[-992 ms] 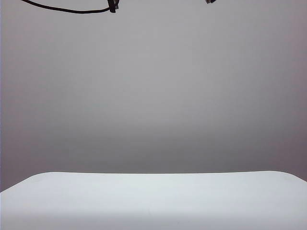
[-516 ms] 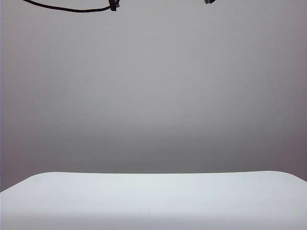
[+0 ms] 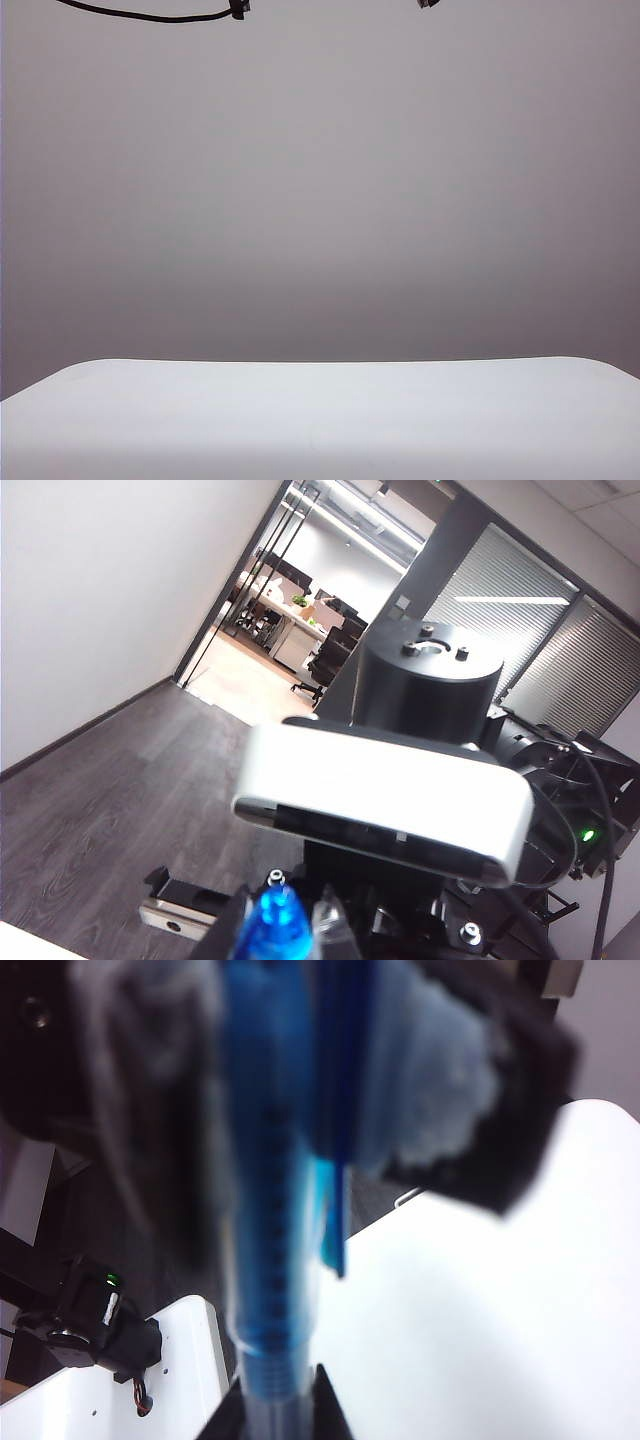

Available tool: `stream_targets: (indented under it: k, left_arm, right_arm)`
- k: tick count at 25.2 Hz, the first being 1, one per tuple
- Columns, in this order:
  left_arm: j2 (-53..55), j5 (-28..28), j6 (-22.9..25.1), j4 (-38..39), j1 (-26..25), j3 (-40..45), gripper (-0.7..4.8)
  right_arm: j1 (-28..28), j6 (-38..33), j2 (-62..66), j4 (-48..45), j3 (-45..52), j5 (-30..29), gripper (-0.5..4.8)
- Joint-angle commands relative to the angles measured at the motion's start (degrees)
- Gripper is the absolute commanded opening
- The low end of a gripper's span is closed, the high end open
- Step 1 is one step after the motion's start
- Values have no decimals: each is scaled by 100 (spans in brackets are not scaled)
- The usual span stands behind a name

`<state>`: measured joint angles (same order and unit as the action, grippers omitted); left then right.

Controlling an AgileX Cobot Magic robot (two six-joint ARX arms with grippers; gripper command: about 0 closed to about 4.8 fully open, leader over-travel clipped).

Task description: Pick up the pen and remove the cap.

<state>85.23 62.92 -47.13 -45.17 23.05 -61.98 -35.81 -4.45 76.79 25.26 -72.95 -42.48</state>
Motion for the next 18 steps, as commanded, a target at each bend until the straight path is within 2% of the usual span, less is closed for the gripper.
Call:
stream_targets:
  k: [1, 12, 18]
  left_arm:
    - [9, -476, 61, -57, -22, -37, -5]
    - [9, -466, 197, 48, -345, -37, -5]
    - [9, -501, 970, 153, -730, -37, -5]
  right_arm:
    - [-166, 328, 42, 402, 4, -372, -1]
    - [-164, 623, 39, 885, 13, -216, -1]
    - [-160, 621, 42, 1010, 22, -146, -2]
